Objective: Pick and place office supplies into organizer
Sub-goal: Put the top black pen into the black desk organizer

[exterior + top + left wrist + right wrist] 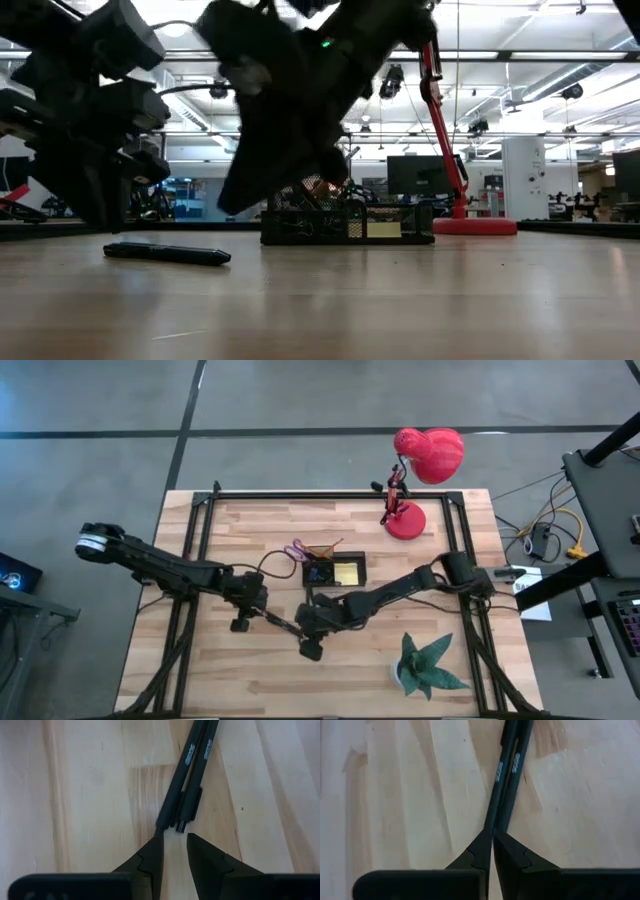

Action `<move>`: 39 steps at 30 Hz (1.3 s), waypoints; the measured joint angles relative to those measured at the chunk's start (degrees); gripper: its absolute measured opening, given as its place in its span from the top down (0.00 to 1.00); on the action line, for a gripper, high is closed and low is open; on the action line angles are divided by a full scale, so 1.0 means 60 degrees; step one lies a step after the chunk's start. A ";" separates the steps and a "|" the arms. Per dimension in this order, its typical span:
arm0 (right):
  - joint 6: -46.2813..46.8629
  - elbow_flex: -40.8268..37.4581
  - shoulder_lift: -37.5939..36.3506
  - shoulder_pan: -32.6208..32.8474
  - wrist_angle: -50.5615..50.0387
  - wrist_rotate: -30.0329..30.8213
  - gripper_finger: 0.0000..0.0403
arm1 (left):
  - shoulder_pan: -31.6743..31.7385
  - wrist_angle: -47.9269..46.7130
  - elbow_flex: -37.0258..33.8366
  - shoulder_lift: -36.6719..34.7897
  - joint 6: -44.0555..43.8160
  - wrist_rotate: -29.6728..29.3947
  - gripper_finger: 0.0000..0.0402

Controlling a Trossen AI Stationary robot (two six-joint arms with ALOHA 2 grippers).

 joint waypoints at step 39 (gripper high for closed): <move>-0.0071 -0.0070 0.0537 0.0017 -0.0074 0.0439 0.97 | -0.0022 0.0758 -0.0113 0.0069 -0.0117 -0.0003 0.83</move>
